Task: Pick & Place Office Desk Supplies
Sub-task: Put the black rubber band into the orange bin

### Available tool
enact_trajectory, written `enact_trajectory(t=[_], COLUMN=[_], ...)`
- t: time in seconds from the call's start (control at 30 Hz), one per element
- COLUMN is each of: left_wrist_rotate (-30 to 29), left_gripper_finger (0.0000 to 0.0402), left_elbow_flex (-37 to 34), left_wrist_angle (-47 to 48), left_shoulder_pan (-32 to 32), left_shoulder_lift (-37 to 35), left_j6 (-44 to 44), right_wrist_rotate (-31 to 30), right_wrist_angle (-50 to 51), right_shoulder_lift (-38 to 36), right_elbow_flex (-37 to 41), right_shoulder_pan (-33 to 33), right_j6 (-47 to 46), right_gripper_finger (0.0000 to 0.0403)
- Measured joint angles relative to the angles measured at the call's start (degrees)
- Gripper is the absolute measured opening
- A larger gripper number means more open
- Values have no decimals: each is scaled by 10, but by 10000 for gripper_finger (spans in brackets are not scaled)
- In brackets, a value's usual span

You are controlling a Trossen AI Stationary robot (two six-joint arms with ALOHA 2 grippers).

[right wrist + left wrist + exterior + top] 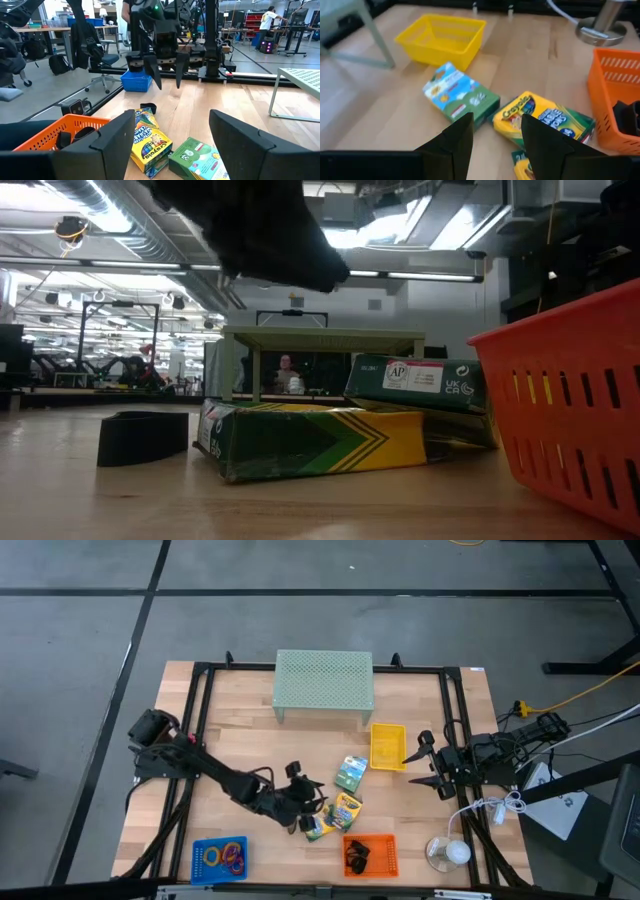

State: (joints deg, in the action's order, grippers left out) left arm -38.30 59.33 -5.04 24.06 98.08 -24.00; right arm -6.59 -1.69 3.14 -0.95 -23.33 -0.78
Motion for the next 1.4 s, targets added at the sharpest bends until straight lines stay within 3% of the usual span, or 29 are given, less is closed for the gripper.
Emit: enact_trajectory(t=[0.2,0.5,0.77,1.2,1.4], left_wrist_rotate=[-43,-53,25,47,68], left_gripper_finger=[164,164,164,164,164], left_elbow_flex=[0,0,0,1,1], left_wrist_angle=[30,67,141,240,264], left_shoulder_pan=[19,38,70,127,121], left_shoulder_lift=[0,8,45,40,40], left_j6=[-59,-164,-295,-475,-502], right_wrist_rotate=[0,0,0,0,0], right_wrist_angle=[0,0,0,0,0], right_shoulder_lift=[0,0,0,0,0], right_elbow_flex=[0,0,0,0,0], right_shoulder_pan=[0,0,0,0,0], right_j6=[0,0,0,0,0], right_gripper_finger=[256,256,256,256,256])
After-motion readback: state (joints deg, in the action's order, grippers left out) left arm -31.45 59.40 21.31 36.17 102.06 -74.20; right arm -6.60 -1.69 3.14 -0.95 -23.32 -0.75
